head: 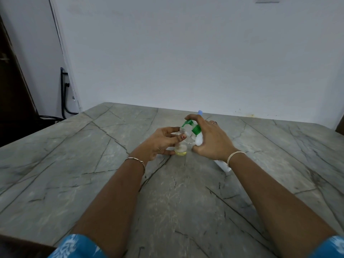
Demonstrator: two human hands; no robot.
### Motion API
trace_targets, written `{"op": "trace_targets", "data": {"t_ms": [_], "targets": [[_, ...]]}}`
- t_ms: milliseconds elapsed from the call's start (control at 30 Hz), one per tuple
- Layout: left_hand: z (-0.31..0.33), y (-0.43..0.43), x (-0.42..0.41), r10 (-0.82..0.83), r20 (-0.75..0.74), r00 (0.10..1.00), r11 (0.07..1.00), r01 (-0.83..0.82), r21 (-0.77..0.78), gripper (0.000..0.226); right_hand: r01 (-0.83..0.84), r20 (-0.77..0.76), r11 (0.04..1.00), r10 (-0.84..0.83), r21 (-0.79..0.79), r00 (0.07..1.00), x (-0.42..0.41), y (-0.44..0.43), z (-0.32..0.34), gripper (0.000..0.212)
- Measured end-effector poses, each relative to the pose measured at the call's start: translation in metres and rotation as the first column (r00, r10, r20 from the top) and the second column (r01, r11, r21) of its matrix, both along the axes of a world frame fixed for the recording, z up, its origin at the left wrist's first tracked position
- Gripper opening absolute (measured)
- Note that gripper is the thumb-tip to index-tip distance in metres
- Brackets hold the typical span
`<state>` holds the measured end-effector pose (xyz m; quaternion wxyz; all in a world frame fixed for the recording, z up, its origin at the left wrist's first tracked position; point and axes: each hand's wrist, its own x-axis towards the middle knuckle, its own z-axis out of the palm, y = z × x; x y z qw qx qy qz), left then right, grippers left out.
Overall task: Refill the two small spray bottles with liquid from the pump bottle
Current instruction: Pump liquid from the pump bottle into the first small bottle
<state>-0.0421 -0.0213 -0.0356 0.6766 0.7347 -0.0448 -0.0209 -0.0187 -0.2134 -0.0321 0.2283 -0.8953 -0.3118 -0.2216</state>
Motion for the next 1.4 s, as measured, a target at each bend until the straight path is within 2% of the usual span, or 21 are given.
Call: {"op": "trace_targets", "data": {"t_ms": [167,300,600,833,1133,1400], "targets": [[-0.0005,0.0004,0.0006,-0.008,0.002,1.000,1.000,0.008,0.001,0.044,-0.012,-0.007,1.000,0.012,-0.021,1.000,-0.0001,0.0022,0.0000,0.073],[0.0001,0.0004,0.0011,-0.019,0.002,1.000,1.000,0.019,-0.006,0.035,-0.010,0.004,1.000,0.010,-0.016,1.000,-0.0009,0.0017,0.0009,0.069],[-0.0010,0.0013,0.0011,-0.016,0.008,1.000,1.000,0.015,0.009,0.044,0.005,0.023,1.000,-0.005,-0.006,1.000,-0.0016,0.0013,0.0000,0.074],[-0.0004,0.0012,0.0010,-0.025,0.008,1.000,1.000,0.025,0.002,0.029,-0.003,0.025,1.000,0.004,-0.014,1.000,-0.0026,0.0023,0.0017,0.068],[0.0001,0.0009,0.0002,-0.010,0.007,1.000,1.000,0.010,0.008,0.041,0.011,0.025,0.999,-0.010,-0.042,1.000,-0.0025,0.0036,-0.0005,0.075],[-0.0007,0.0009,0.0018,-0.005,0.011,1.000,1.000,0.005,0.013,0.031,-0.001,0.028,1.000,0.001,-0.024,1.000,-0.0021,0.0024,0.0014,0.069]]}}
